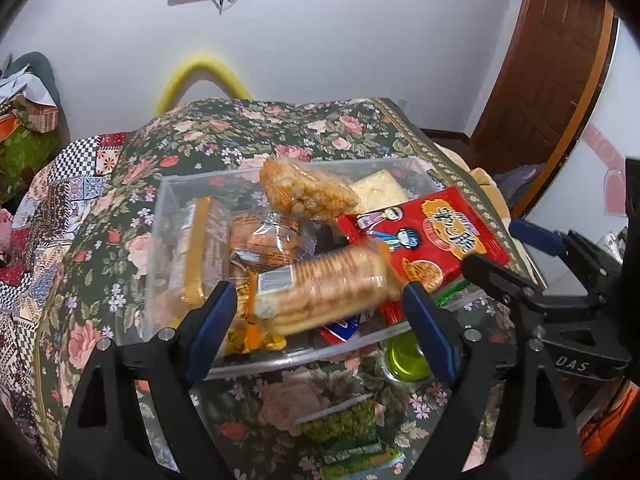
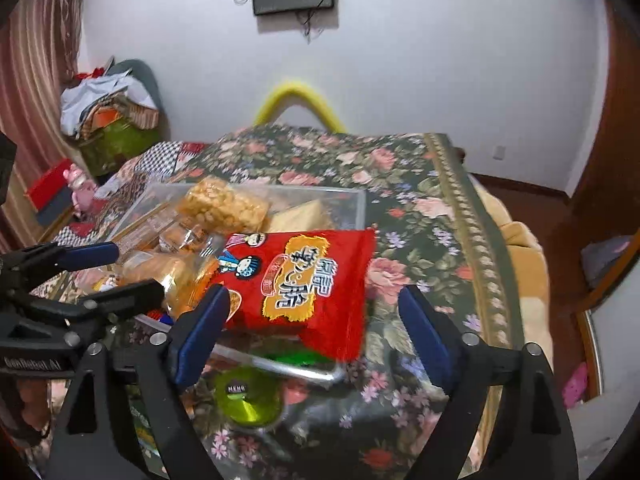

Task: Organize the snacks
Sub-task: 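Grasp the green pea snack bag with the left tool while the right tool grasps the green-capped bottle, then carry the bag and bottle into the clear box and open both tools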

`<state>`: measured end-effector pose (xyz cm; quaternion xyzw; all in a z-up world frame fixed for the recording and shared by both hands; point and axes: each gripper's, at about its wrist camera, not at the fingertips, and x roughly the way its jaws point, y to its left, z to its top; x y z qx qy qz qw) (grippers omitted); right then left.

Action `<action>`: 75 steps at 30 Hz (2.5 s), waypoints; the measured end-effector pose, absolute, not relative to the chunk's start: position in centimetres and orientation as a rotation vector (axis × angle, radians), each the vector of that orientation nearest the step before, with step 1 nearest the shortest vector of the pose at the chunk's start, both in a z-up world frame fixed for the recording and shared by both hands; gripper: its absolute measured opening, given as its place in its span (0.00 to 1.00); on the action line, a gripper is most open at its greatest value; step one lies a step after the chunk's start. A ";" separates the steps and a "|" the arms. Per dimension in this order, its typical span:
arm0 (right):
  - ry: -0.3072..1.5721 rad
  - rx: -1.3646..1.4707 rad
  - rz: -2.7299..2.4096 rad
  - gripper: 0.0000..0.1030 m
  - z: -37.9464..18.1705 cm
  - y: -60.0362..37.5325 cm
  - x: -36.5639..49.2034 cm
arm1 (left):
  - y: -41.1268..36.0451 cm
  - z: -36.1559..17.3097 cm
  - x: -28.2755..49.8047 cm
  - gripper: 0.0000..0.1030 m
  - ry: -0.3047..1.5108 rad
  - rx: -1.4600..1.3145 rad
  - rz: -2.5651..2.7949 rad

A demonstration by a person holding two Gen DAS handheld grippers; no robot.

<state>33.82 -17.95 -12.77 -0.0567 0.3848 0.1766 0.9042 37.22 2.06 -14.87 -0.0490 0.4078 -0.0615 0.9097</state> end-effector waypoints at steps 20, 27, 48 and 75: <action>0.886 -0.103 0.421 0.82 -15.0 -17.7 29.5 | 2.2 -16.4 30.4 0.86 0.914 -0.080 -0.121; 0.936 -0.152 0.463 0.63 -16.9 -15.7 29.8 | 1.5 -19.4 30.0 0.86 0.995 -0.072 -0.136; 0.998 -0.128 0.458 0.43 -19.6 -14.7 31.5 | 1.3 -23.7 31.4 0.47 1.029 -0.095 -0.113; 0.818 -0.082 0.490 0.43 -11.7 -17.0 28.6 | 3.0 -14.9 30.0 0.41 0.844 -0.099 -0.123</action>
